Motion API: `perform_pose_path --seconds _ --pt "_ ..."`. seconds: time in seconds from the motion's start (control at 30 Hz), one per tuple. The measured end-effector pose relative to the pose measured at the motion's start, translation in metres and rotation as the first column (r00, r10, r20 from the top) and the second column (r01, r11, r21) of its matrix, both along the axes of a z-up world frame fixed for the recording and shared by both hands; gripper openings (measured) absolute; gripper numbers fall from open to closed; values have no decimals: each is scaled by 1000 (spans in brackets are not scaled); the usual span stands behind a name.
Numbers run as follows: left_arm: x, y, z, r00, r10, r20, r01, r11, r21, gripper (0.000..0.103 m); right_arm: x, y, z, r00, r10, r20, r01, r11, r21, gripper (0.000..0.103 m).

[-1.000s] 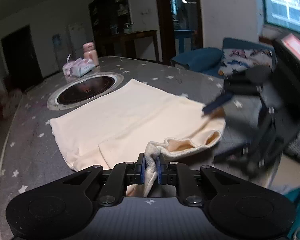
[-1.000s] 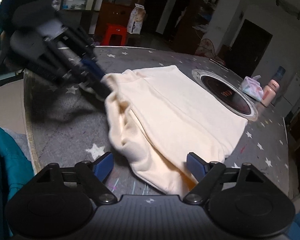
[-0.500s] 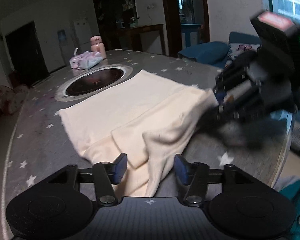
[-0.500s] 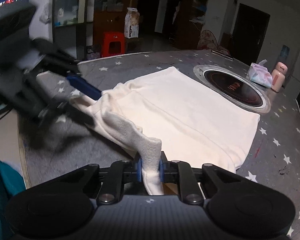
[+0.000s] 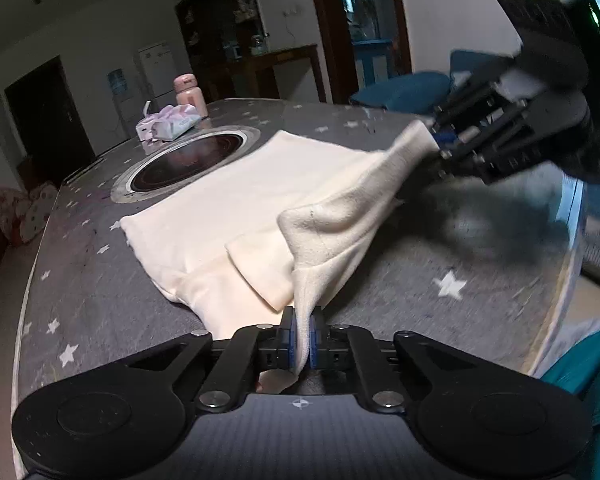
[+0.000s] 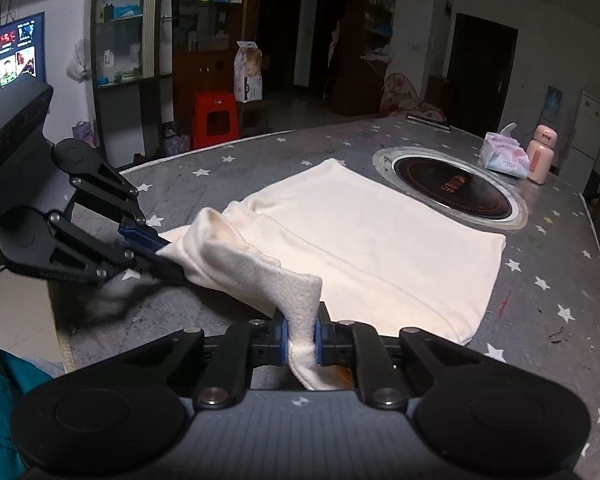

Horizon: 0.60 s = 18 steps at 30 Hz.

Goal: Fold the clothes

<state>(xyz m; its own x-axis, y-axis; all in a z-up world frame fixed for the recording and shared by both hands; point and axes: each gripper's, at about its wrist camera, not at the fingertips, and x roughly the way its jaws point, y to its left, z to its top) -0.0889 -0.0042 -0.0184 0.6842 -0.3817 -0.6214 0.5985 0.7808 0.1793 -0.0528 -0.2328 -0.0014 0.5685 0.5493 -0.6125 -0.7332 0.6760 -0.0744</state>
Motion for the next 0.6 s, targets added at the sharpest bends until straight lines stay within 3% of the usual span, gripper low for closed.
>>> perform_pose_path --seconds 0.43,0.6 --pt "-66 18 37 1000 3 -18 -5 992 -125 6 -73 -10 41 994 109 -12 -108 994 19 10" --pt "-85 21 47 1000 1 3 -1 993 -121 6 -97 -10 50 989 145 -26 -145 989 16 10"
